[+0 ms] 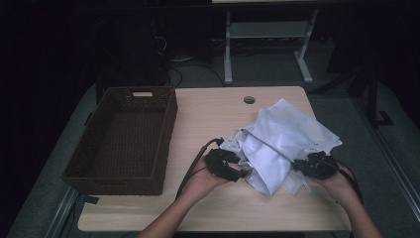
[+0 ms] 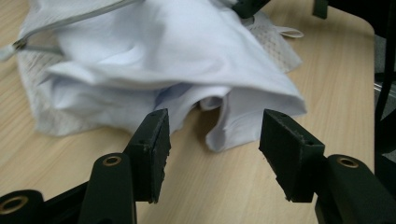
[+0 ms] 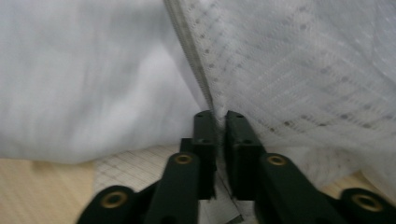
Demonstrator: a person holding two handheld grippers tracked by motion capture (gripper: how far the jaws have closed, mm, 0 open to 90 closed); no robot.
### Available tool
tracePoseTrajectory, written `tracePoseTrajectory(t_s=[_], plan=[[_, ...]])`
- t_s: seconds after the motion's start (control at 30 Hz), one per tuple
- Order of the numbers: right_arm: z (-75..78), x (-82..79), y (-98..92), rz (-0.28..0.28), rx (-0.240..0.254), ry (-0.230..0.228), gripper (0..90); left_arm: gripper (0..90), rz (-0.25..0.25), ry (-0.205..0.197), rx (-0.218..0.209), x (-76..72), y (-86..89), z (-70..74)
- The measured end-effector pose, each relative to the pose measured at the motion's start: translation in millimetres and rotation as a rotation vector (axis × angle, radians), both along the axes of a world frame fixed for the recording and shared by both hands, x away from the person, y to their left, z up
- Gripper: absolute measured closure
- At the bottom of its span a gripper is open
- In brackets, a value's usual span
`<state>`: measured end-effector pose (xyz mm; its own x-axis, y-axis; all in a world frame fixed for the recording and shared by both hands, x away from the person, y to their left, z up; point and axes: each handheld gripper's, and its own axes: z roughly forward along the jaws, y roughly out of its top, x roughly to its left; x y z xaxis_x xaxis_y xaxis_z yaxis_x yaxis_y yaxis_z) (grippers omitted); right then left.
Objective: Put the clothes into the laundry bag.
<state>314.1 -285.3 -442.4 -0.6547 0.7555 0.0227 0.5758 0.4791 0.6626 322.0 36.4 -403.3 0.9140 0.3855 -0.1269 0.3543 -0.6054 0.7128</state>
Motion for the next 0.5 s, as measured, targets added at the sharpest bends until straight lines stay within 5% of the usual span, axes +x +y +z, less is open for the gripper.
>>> tracePoseTrajectory(t_s=[0.23, 0.5], plan=[[18.3, -9.7, 13.1, 0.072, 0.081, -0.018, 86.1, 41.4, -0.056, -0.009, -0.002, -7.8, -17.9, 6.0], [17.9, -9.7, 20.8, 0.098, 0.097, -0.014, 86.0, 33.0, -0.051, -0.013, 0.101, 4.0, -47.5, -19.8]])
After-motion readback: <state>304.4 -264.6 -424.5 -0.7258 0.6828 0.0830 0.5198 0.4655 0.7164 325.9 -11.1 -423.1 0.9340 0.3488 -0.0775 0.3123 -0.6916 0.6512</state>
